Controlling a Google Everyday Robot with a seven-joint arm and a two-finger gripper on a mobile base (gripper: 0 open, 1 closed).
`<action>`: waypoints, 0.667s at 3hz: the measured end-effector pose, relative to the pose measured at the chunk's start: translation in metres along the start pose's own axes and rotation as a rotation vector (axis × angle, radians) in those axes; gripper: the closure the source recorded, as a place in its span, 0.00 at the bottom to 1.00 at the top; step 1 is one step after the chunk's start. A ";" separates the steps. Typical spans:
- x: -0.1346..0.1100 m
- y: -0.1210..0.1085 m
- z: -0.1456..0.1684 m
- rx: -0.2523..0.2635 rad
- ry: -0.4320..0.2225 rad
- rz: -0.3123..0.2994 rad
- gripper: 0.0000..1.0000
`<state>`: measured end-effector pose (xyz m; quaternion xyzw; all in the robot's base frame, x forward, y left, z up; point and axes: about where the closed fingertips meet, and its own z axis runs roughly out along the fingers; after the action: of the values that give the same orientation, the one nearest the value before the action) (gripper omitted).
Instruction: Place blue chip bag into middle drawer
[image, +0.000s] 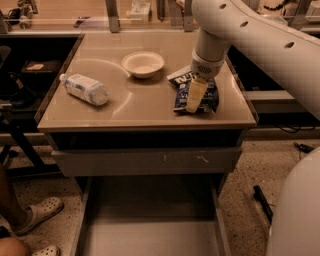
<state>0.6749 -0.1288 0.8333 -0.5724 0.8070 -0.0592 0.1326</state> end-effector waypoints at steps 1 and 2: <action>0.000 0.000 0.000 0.000 0.000 0.000 0.41; 0.000 0.000 0.000 0.000 0.000 0.000 0.66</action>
Offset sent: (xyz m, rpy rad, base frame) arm 0.0000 0.0000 0.0000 0.0000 0.0000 0.0000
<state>0.6749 -0.1288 0.8333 -0.5724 0.8070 -0.0592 0.1326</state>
